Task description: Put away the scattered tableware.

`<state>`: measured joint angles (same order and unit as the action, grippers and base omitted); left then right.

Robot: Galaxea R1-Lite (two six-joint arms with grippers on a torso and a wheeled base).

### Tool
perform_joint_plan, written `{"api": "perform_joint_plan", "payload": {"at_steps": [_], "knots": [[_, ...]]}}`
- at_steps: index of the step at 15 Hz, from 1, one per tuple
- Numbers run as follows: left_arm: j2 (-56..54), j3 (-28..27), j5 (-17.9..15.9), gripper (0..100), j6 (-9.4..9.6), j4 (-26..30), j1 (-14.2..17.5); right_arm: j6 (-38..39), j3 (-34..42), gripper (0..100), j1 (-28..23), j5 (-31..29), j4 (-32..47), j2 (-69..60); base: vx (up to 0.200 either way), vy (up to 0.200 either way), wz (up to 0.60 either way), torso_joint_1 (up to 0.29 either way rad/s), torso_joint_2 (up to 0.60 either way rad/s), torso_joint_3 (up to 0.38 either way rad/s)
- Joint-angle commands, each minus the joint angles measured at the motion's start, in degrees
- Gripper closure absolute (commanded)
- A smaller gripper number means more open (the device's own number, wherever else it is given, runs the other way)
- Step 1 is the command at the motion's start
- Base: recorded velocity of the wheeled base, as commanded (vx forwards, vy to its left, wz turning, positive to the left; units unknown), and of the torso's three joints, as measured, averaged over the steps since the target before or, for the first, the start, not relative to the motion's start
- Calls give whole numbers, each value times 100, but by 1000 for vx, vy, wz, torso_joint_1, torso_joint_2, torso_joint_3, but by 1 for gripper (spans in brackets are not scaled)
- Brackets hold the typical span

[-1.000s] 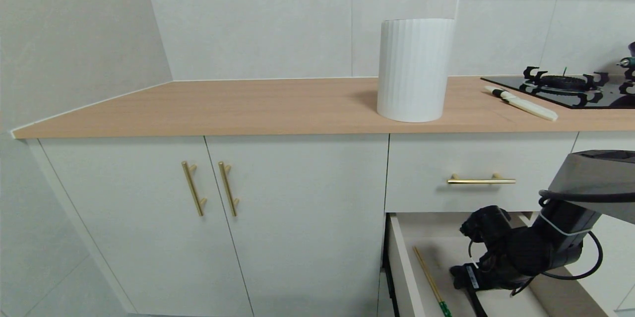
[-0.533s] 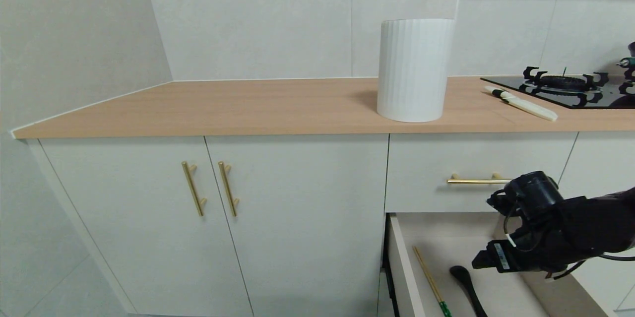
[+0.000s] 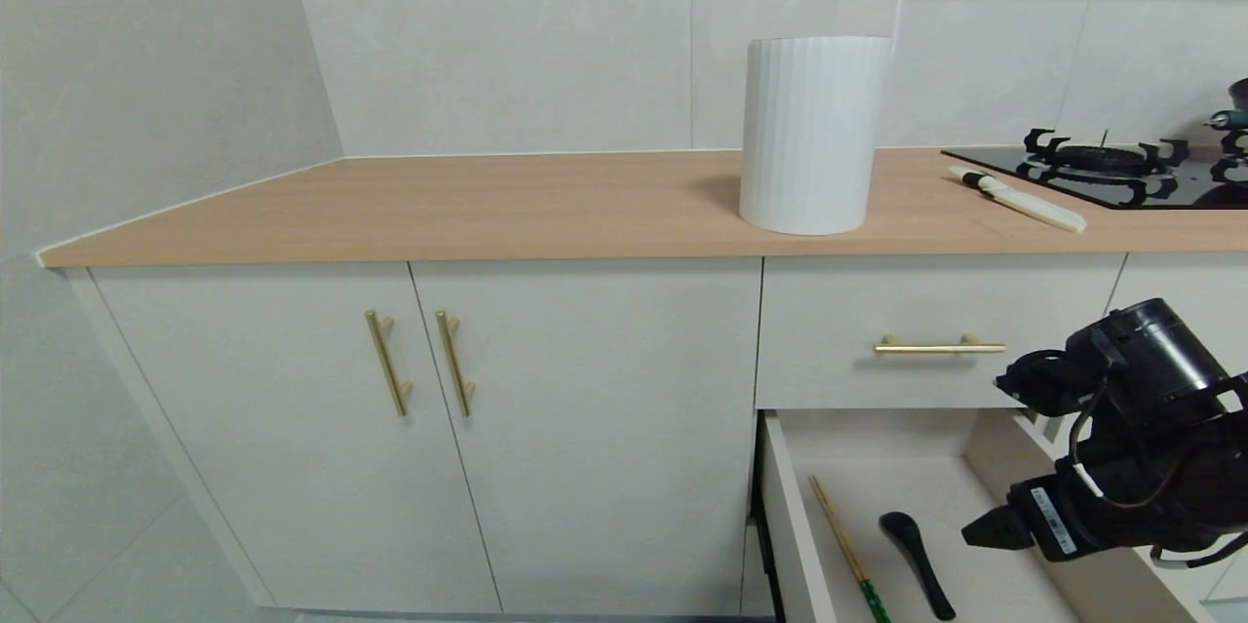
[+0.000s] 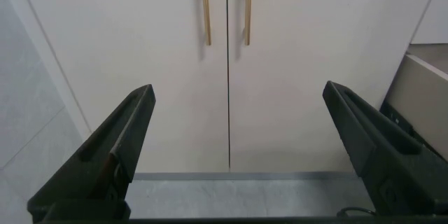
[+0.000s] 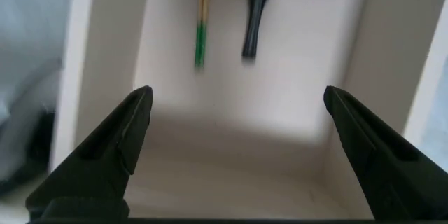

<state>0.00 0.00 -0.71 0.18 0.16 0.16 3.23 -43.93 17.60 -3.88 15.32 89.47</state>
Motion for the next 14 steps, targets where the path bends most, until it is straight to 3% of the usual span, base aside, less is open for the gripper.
{"api": "perform_joint_plan", "payload": {"at_steps": [1,6,14], "knots": [[0,0,0,0,-1,2,2,-68,8,0,68,1,102,-228,-200,0,0,2,2,2],[0,0,0,0,-1,-7,2,-745,25,0,288,1,1166,-316,-200,0,0,-1,1,0],[0,0,0,0,-1,2,2,-1061,184,0,991,1,1605,677,0,0,0,0,0,0]]}}
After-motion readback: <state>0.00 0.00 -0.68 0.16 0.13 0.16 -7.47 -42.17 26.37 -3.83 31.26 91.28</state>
